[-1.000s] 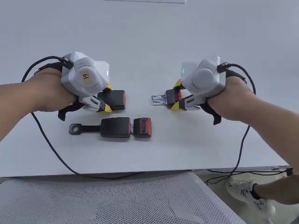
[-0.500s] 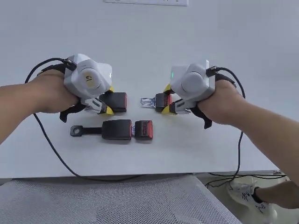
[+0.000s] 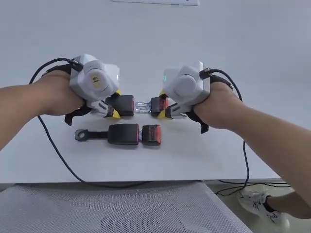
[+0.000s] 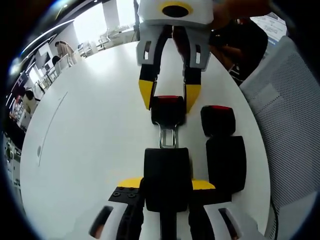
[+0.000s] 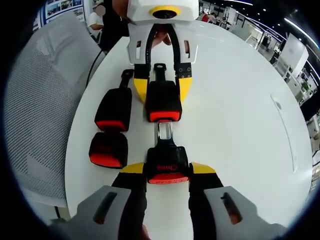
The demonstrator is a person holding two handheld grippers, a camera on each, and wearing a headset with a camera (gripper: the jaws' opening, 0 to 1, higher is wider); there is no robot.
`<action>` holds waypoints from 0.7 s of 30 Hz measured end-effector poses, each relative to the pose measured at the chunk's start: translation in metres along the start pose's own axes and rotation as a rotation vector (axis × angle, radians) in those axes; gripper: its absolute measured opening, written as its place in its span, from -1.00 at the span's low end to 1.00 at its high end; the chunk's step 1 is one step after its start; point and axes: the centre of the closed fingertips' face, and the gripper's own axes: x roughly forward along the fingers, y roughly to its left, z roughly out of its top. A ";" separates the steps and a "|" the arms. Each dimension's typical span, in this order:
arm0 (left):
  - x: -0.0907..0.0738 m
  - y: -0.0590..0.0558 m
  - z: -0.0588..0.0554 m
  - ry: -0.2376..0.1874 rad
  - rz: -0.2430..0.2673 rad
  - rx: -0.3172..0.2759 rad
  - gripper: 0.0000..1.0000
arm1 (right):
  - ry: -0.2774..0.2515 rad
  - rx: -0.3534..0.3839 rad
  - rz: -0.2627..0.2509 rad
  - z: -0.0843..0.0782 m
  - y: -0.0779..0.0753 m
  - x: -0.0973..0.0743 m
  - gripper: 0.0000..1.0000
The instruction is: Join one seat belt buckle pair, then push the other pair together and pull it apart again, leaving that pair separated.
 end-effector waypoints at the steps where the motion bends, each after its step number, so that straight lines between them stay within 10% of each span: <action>1: 0.000 0.000 0.000 0.001 0.000 -0.001 -0.31 | 0.000 0.000 0.000 0.001 0.001 0.000 -0.40; 21: 0.002 0.000 -0.001 -0.003 -0.006 0.008 -0.32 | -0.002 -0.012 0.013 0.018 0.003 0.008 -0.43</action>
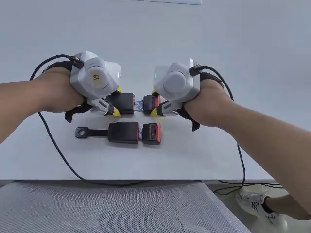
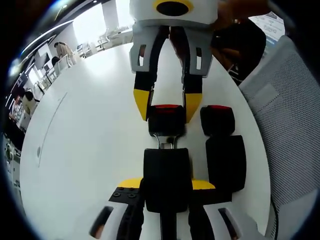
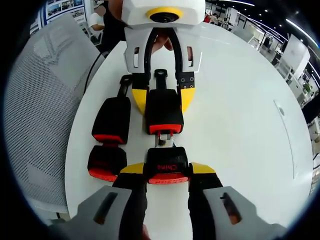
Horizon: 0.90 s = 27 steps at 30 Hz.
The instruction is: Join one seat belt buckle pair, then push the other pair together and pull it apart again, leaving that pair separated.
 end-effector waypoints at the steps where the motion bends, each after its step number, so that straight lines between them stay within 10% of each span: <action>1: 0.000 0.000 0.000 0.001 -0.002 0.002 -0.32 | 0.003 -0.005 -0.001 0.001 0.000 0.000 -0.43; 27: -0.001 -0.003 0.000 -0.008 -0.012 0.002 -0.34 | -0.003 -0.018 0.005 0.014 0.002 0.008 -0.46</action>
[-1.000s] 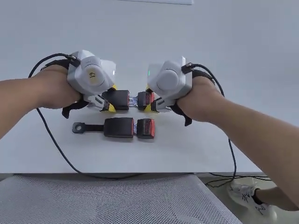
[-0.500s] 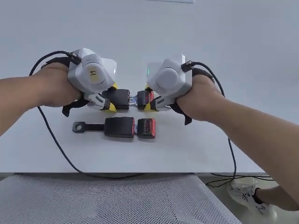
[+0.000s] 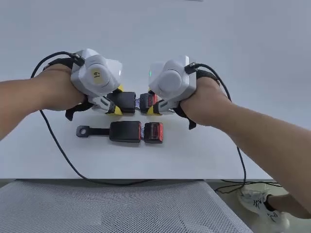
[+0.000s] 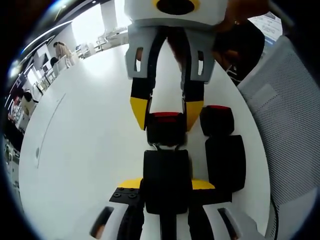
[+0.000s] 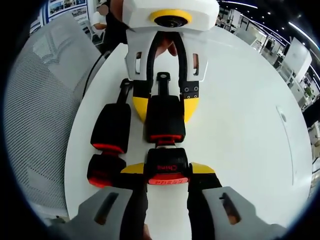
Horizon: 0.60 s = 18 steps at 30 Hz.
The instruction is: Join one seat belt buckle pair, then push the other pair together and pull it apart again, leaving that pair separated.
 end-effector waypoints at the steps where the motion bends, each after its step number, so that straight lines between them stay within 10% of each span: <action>1: 0.000 0.000 0.000 0.000 0.000 0.000 -0.34 | -0.004 0.003 0.000 -0.001 0.000 0.000 -0.46; 18: 0.000 0.000 0.001 0.014 -0.003 0.001 -0.34 | 0.011 0.017 -0.003 -0.001 -0.001 -0.001 -0.44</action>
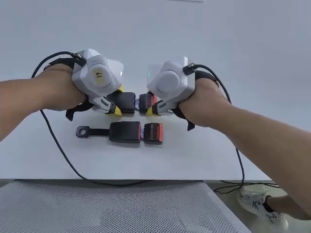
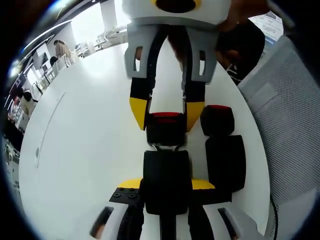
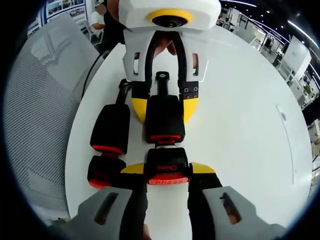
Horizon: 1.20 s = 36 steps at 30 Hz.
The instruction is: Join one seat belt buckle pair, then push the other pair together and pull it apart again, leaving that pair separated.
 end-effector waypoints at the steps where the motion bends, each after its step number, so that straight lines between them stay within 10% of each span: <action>1: 0.000 0.000 0.000 -0.001 0.000 -0.001 -0.34 | 0.003 -0.005 0.000 0.000 0.000 0.000 -0.44; 36: 0.000 -0.001 0.000 -0.005 -0.004 -0.003 -0.33 | -0.009 0.000 0.010 -0.022 -0.004 -0.008 -0.40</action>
